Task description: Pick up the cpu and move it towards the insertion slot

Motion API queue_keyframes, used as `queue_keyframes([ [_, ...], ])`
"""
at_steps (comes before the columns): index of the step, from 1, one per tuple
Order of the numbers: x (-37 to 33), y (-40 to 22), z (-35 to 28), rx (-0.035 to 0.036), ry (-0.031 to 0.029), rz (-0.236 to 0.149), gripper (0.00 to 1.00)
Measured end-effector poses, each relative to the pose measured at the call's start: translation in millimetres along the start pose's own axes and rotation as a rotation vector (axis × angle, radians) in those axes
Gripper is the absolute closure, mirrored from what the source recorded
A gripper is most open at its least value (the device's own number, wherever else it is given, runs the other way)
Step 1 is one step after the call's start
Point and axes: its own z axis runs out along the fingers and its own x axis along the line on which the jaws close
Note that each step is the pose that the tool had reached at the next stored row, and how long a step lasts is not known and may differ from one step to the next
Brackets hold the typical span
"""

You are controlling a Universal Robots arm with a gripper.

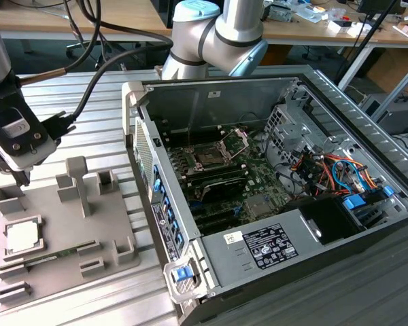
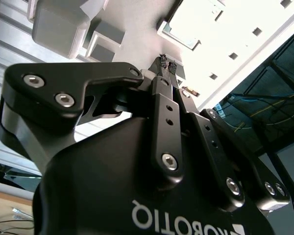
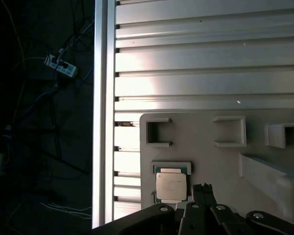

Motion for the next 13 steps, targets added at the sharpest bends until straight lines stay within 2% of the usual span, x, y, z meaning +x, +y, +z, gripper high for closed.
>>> queue_keyframes([
  [13,0.0,-0.6,2.1,0.0000,-0.0001,0.000,0.89],
])
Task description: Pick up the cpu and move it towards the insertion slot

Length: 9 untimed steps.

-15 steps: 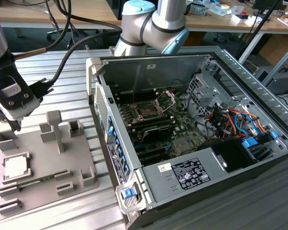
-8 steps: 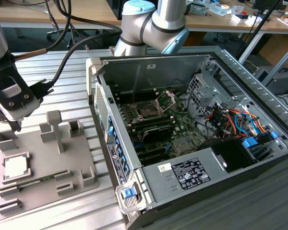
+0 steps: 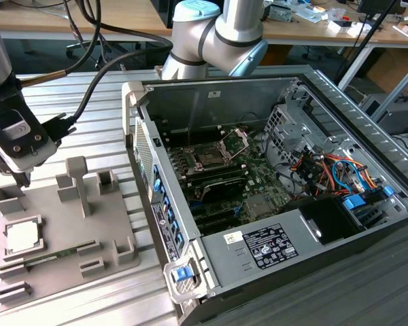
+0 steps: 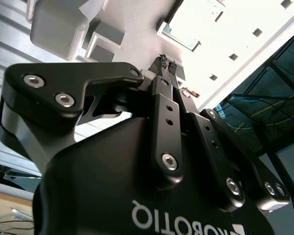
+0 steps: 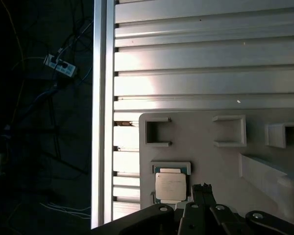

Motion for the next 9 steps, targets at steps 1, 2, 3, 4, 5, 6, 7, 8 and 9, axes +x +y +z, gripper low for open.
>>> queue_keyframes([
  [1,0.0,0.0,0.1,0.0000,0.0000,0.000,0.89],
  [2,0.0,-0.1,0.4,0.0000,0.0000,0.000,0.89],
  [3,0.0,-0.1,0.6,0.0000,0.0000,0.000,0.89],
  [4,0.0,-0.2,0.8,0.0000,0.0001,0.000,0.89],
  [5,0.0,-0.3,1.2,0.0000,0.0000,0.000,0.89],
  [6,0.0,-0.3,1.4,0.0000,0.0000,0.000,0.89],
  [7,0.0,-0.3,1.5,0.0000,0.0000,0.000,0.89],
  [8,0.0,-0.4,1.7,0.0000,0.0000,0.000,0.89],
  [9,0.0,-0.4,1.8,0.0000,0.0000,0.000,0.89],
])
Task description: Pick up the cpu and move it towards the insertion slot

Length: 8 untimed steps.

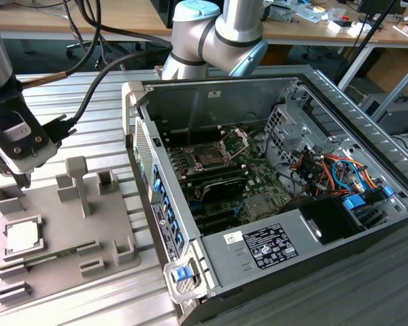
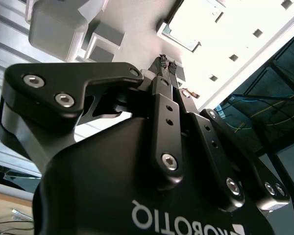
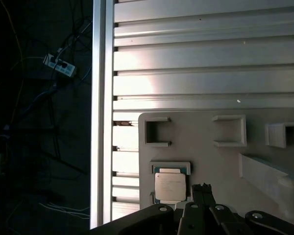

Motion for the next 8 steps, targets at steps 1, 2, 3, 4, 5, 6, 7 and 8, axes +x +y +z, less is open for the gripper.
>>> queue_keyframes([
  [1,0.0,0.0,0.2,0.0000,0.0000,0.000,0.89],
  [2,0.0,0.0,0.3,0.0000,0.0000,0.000,0.89],
  [3,0.0,-0.1,0.5,0.0000,0.0000,0.000,0.89],
  [4,0.0,-0.1,0.7,0.0001,0.0000,0.000,0.89],
  [5,0.0,-0.1,0.9,0.0000,0.0000,0.000,0.89],
  [6,0.0,-0.1,1.0,0.0000,0.0000,0.000,0.89],
  [7,0.0,-0.2,1.4,0.0000,0.0000,0.000,0.89],
  [8,0.0,-0.3,1.6,0.0000,-0.0001,0.000,0.89],
])
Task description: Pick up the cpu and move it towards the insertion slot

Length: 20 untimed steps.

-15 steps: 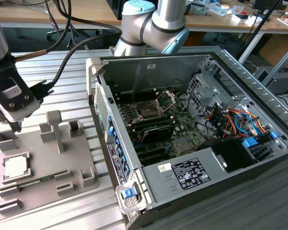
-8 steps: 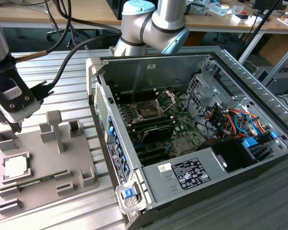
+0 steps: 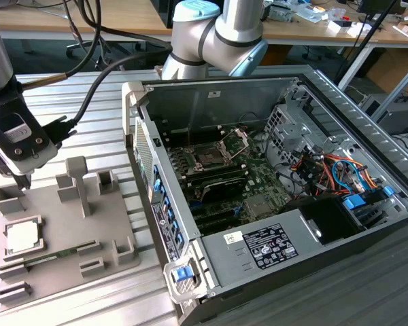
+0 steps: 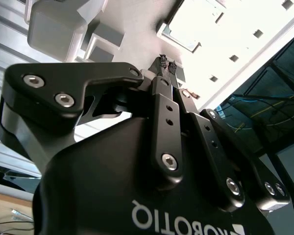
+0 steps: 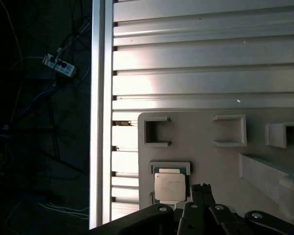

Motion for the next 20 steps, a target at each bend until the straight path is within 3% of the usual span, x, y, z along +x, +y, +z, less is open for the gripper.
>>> queue_keyframes([
  [20,0.1,-1.0,4.9,0.0000,0.0001,0.000,0.89],
])
